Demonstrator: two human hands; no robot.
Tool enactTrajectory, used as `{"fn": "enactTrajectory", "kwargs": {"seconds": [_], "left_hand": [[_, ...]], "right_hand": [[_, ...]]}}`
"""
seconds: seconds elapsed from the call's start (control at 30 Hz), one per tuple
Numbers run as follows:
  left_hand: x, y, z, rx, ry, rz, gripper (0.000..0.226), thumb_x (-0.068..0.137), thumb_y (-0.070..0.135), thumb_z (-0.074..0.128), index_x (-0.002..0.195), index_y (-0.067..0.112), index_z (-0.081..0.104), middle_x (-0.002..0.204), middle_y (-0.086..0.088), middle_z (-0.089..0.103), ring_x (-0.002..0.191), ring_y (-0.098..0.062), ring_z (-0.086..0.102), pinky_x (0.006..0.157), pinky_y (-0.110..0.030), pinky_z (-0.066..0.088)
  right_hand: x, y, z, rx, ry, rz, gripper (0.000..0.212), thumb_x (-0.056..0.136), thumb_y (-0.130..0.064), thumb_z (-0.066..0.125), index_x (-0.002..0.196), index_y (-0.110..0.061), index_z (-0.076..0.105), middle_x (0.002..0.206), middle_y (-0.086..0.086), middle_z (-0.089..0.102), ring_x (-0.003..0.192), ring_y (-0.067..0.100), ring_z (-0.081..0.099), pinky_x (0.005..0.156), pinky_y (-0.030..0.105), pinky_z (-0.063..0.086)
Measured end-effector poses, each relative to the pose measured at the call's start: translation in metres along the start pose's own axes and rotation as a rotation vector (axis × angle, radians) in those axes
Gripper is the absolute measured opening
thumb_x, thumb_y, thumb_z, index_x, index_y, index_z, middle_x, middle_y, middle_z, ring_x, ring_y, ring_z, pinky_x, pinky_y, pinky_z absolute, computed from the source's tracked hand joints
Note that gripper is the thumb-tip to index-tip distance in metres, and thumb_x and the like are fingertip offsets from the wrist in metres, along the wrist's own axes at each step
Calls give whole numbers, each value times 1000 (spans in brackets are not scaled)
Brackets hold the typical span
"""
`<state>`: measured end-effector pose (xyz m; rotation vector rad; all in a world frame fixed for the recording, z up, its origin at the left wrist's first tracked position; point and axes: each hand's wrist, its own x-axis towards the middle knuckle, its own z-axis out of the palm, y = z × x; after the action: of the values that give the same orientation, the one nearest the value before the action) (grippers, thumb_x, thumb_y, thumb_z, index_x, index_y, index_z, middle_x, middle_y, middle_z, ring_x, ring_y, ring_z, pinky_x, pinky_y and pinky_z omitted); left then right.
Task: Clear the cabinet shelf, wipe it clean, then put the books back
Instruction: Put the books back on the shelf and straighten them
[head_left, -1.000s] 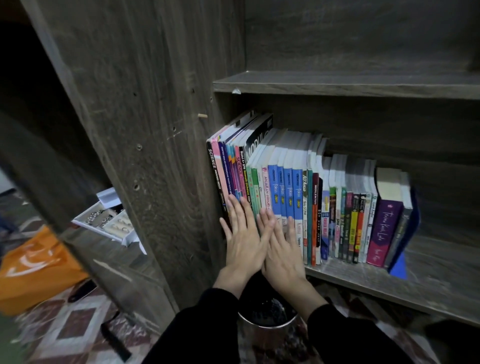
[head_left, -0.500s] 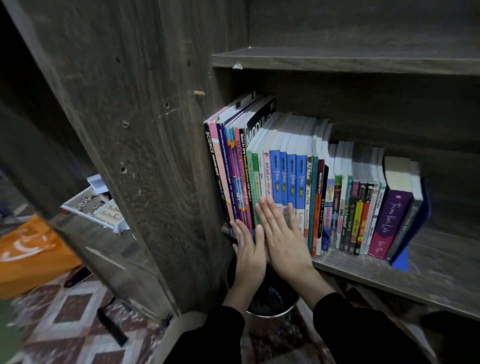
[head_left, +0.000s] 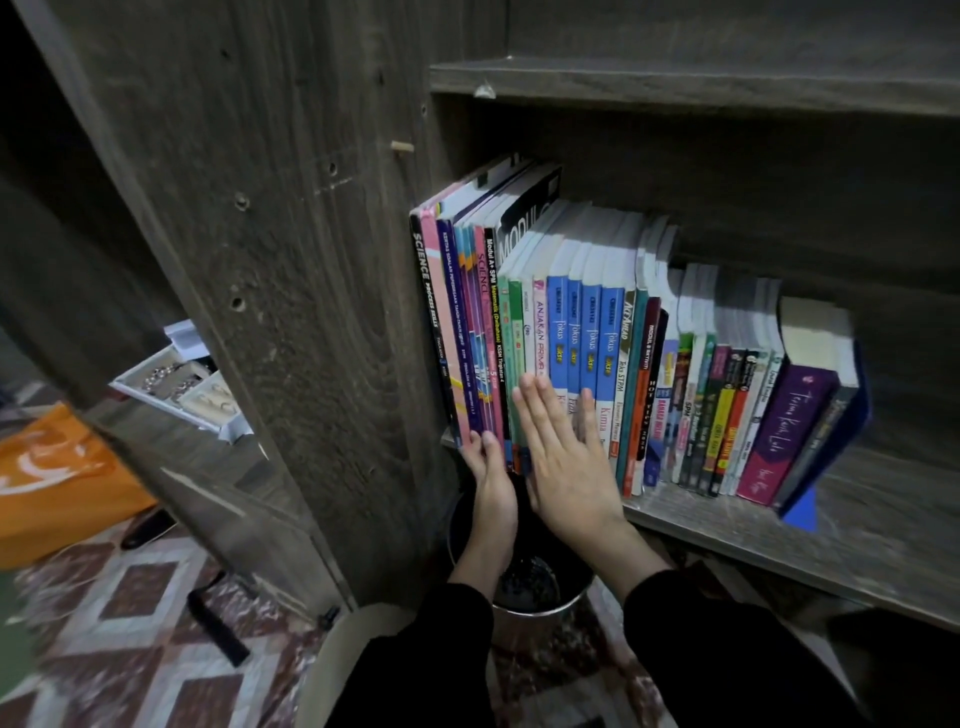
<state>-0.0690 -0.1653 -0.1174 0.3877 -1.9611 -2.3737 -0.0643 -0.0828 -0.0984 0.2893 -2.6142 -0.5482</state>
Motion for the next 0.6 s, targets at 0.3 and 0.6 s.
{"fn": "enactTrajectory", "kwargs": {"seconds": [0.3,0.6], "left_hand": [[1,-17,-19,416,-42,144,58,101,27,43,151,12,18,156,-6,26,140,-21,31,105,-18,24],[28,-5,-36,849,139,307,104,71,28,81,150,9,16,147,-17,35,134,-32,36,108,-39,30]], "right_hand": [[-1,2,-5,8,-39,-19,96,94,-42,38,138,1,-36,145,19,-44,134,31,-41,109,59,-21],[-1,6,-1,-35,-32,-60,108,90,-54,44,139,1,-34,145,19,-42,134,32,-41,109,62,-17]]}}
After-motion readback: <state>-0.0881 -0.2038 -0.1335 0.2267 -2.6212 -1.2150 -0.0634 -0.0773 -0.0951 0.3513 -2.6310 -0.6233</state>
